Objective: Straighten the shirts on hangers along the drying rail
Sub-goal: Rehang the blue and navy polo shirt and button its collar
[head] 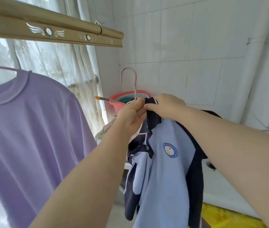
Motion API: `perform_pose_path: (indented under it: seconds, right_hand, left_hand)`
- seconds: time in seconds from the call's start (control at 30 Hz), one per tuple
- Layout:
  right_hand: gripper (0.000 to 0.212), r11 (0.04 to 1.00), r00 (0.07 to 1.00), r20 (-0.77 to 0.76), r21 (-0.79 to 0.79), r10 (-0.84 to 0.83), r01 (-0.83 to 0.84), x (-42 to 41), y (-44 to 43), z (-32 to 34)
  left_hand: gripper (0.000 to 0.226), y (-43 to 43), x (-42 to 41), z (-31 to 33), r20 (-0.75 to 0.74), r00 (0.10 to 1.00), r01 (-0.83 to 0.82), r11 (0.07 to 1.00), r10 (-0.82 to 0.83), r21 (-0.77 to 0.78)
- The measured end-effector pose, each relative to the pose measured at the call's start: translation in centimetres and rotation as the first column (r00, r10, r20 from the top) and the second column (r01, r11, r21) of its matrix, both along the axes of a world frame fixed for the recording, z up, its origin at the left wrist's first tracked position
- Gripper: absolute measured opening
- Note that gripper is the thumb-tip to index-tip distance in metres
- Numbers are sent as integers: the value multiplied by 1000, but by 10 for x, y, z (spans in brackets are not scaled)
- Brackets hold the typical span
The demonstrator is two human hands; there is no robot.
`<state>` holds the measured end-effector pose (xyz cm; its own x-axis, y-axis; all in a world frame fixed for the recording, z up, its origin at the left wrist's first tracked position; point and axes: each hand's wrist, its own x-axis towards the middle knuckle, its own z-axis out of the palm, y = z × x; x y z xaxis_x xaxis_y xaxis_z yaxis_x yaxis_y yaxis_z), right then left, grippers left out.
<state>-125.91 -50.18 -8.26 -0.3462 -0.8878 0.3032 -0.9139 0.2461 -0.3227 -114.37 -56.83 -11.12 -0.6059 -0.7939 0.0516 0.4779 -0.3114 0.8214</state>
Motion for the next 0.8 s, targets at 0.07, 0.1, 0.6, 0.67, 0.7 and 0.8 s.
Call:
perform_pose_path:
  seconds: [0.07, 0.1, 0.6, 0.67, 0.7, 0.8]
  right_hand:
    - [43, 991, 995, -47, -105, -83, 78, -8, 7, 3]
    - [44, 984, 992, -65, -152, -108, 97, -12, 10, 4]
    - [34, 923, 977, 105, -359, 187, -138, -7, 16, 28]
    - [33, 919, 964, 148, -364, 220, -154, -11, 22, 27]
    - [34, 921, 963, 155, -360, 219, -151, -15, 26, 26]
    - [31, 944, 981, 129, -315, 145, -98, -32, 37, 21]
  left_hand:
    - [20, -8, 15, -2, 197, 980, 37, 985, -3, -171]
    - [18, -11, 25, -4, 323, 941, -21, 972, 98, -233]
    - [29, -36, 26, -87, 925, 374, -9, 997, 71, -73]
    - [13, -40, 22, -90, 912, 395, -22, 993, 115, -116]
    - [8, -44, 21, -91, 890, 428, -57, 988, 154, -144]
    - [8, -57, 29, -89, 799, 534, -233, 956, 277, -176]
